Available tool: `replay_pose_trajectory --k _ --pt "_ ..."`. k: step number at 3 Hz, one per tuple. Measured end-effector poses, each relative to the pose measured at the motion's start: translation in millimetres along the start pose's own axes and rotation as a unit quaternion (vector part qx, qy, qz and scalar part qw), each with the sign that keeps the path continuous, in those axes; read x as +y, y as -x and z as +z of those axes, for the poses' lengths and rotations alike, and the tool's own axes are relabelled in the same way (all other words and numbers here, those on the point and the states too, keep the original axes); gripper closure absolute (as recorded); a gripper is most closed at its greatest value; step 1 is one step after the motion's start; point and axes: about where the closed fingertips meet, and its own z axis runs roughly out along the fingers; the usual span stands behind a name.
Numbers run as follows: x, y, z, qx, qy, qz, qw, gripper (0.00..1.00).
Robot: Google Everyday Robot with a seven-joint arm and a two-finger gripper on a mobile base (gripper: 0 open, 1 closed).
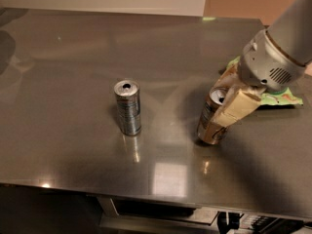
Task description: Move orange can near redbull can
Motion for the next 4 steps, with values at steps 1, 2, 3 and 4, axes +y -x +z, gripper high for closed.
replay_pose_trajectory --k 1,2,3,4 --pt "1 35 16 -0.013 0.001 -0.016 0.9998 1.00" --pt "5 63 36 -0.023 0.003 -0.035 0.9991 1.00" --pt "7 84 56 -0.022 0.014 -0.048 0.9985 1.00" --pt "4 97 71 -0.014 0.023 -0.059 0.9979 0.81"
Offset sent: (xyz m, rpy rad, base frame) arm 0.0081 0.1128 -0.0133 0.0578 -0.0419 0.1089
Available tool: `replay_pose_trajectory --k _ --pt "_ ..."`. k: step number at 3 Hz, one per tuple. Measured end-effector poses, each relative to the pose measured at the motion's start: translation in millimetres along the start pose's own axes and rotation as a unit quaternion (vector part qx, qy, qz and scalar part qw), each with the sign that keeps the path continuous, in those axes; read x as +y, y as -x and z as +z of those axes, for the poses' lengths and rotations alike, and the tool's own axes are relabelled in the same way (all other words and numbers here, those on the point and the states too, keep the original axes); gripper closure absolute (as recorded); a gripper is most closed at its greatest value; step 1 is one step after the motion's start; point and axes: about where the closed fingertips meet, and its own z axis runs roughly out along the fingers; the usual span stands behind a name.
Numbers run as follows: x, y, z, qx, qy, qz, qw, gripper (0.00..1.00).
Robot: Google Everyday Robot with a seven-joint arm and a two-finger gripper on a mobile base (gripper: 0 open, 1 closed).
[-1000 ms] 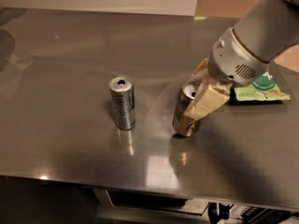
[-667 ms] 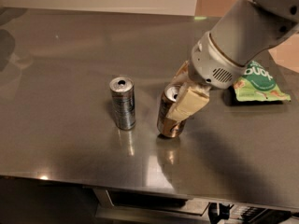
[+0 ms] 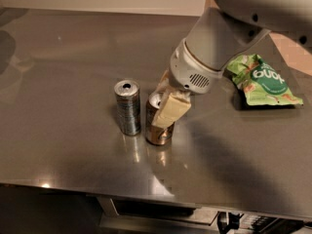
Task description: Move orange can near redbull can
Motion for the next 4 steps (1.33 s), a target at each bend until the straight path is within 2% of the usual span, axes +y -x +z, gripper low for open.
replay_pose_trajectory --k 1,2,3,4 --pt "-5.4 3.8 10.0 0.009 0.007 -0.006 0.9999 0.58" --pt "-9.7 4.5 12.4 0.008 -0.003 -0.016 0.9998 0.35" --pt "-8.8 5.5 12.5 0.008 -0.003 -0.017 0.9998 0.12" --pt "-8.1 6.3 12.6 0.009 -0.003 -0.018 0.9998 0.00"
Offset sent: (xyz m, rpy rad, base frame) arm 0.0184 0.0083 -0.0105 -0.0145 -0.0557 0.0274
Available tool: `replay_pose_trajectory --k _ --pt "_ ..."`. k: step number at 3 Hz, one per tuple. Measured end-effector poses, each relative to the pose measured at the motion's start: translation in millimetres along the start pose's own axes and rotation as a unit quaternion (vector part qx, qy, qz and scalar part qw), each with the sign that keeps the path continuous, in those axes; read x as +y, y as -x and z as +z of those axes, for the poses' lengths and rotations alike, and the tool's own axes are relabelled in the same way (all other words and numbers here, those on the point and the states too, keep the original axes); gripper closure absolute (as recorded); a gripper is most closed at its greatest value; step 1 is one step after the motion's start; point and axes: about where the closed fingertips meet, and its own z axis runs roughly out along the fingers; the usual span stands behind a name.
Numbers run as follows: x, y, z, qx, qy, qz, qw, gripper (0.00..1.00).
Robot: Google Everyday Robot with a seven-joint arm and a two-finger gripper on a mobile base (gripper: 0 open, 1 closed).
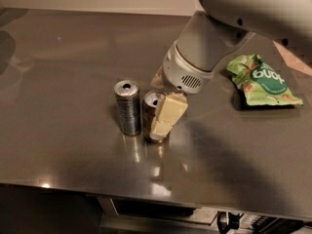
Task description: Move orange can near redbull can
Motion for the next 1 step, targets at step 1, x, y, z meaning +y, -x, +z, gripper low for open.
replay_pose_trajectory --k 1 --pt "0.0 0.0 0.0 0.000 0.000 0.000 1.0000 0.00"
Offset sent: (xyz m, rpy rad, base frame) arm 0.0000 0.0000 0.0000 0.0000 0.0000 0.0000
